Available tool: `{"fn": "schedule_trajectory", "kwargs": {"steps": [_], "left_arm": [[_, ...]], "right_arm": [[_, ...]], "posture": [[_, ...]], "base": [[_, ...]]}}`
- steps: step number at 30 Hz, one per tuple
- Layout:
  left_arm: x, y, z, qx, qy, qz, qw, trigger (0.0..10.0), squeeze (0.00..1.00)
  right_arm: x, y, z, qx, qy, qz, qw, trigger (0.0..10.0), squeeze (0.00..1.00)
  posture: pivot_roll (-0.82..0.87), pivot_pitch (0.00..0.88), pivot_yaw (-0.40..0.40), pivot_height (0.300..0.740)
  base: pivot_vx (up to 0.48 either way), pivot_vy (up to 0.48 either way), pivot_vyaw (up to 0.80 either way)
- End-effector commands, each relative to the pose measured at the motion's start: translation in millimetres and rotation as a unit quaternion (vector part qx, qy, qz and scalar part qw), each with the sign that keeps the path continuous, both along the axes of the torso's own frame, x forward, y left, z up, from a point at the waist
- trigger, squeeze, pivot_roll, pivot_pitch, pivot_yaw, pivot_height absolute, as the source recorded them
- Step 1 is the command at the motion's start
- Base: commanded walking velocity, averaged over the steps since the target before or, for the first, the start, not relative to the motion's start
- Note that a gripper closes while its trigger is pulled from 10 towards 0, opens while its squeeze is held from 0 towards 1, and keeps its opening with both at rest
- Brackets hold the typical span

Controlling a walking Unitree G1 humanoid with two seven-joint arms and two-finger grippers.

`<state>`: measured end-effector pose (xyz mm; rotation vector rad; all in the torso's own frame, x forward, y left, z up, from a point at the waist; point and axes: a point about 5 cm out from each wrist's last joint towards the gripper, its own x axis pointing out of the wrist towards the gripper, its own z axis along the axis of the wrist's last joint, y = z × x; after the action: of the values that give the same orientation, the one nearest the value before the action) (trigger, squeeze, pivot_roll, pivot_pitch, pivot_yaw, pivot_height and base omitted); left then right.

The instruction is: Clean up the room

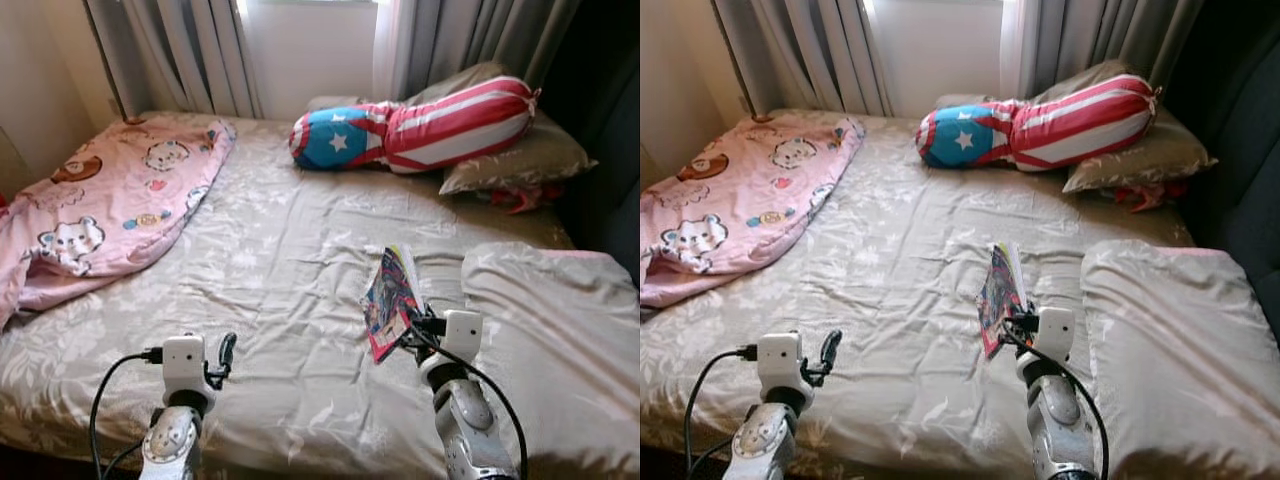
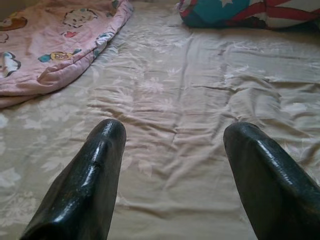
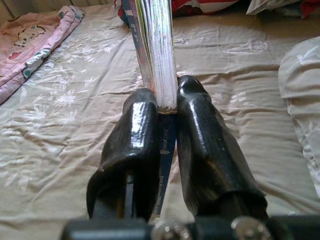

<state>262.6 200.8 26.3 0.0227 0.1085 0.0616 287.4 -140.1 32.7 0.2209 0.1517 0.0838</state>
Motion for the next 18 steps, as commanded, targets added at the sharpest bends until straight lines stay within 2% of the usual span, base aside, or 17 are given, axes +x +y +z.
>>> {"fn": "schedule_trajectory", "kwargs": {"steps": [1,18], "left_arm": [[2.2,1.2,0.8,0.008,0.005,-0.002,1.000,10.0,0.00],[3.0,1.6,4.0,0.011,0.001,-0.002,1.000,10.0,0.00]], "right_arm": [[6.9,2.1,10.0,0.003,-0.025,0.002,1.000,10.0,0.00],[7.7,7.8,7.4,-0.012,-0.014,0.018,1.000,10.0,0.00]], "posture": [[0.03,0.000,-0.013,0.664],[0.03,0.000,-0.013,0.664]], "base": [[0.000,0.000,0.00],[0.000,0.000,0.00]]}}
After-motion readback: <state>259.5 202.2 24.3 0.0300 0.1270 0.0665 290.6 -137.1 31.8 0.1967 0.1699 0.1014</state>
